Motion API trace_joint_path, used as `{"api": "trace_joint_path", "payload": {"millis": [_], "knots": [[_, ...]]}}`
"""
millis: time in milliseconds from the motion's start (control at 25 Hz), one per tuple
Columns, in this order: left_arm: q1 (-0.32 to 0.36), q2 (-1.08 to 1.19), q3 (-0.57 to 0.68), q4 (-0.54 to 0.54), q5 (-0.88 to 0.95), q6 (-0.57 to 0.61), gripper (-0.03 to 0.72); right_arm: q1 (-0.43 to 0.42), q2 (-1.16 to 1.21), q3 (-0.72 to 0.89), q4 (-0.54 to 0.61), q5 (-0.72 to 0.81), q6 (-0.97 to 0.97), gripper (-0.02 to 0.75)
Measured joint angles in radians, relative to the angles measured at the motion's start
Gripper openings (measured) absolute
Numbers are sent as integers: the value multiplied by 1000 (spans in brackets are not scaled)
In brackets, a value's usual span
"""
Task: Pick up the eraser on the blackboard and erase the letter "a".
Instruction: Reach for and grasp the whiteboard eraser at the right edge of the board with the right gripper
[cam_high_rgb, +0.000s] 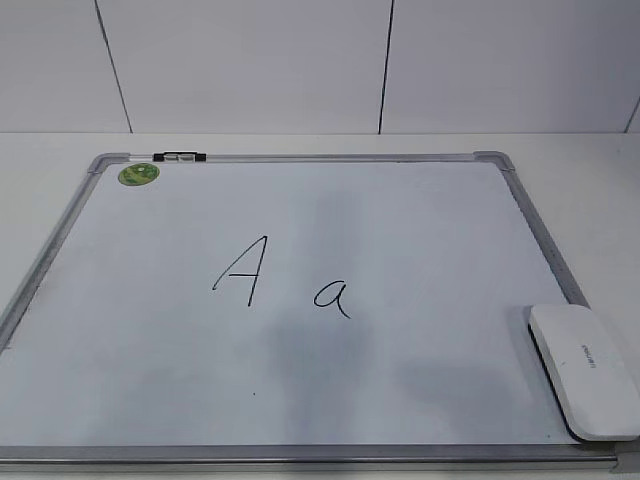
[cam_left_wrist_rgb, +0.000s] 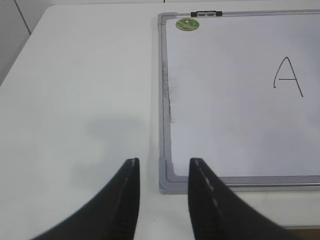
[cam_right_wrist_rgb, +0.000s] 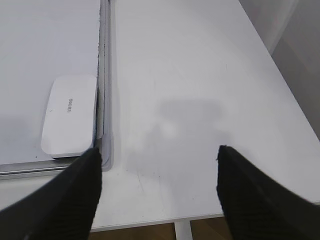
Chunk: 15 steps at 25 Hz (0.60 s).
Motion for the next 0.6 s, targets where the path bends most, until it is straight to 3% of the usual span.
{"api": "trace_joint_path", "payload": {"millis": [600], "knots": [[0,0,0,0,0,0,235,2,0,0,11,0,-2,560]]}}
